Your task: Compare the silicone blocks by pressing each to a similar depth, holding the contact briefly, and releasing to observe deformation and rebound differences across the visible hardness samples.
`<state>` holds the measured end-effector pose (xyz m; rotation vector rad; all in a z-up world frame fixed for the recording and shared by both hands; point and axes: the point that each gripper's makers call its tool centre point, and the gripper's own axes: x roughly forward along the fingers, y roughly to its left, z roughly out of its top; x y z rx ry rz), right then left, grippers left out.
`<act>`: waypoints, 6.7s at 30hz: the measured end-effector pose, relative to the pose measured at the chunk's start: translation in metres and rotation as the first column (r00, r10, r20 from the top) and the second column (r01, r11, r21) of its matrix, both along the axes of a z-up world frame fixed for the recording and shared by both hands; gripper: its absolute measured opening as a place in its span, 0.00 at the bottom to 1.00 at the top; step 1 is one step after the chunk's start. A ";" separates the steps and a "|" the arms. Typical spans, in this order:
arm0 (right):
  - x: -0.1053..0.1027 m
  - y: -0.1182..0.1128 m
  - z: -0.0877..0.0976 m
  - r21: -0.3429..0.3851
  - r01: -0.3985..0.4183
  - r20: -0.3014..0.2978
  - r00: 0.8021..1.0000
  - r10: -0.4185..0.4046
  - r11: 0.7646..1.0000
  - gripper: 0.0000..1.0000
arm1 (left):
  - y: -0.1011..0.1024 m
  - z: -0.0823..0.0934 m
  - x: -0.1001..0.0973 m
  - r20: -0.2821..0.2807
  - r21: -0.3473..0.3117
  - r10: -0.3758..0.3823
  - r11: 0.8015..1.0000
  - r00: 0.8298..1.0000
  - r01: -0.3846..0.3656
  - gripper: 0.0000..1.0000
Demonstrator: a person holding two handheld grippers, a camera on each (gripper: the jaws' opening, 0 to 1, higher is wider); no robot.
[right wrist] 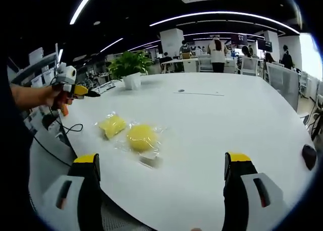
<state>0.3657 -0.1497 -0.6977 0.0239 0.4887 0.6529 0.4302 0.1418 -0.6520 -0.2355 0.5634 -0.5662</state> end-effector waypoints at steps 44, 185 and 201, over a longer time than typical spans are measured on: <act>-0.008 -0.005 -0.014 0.034 0.020 -0.051 0.999 -0.018 0.999 0.96 | -0.089 -0.087 0.033 -0.275 -0.097 -0.190 0.981 0.942 0.170 0.95; 0.020 0.007 0.035 0.113 0.015 0.024 1.000 -0.018 0.993 0.96 | -0.137 0.033 0.055 -0.010 -0.069 -0.279 0.958 0.960 0.278 0.00; 0.030 0.011 0.072 0.122 -0.080 0.140 0.988 0.063 0.989 0.96 | -0.141 0.089 0.046 0.098 -0.044 -0.343 0.936 0.934 0.348 0.00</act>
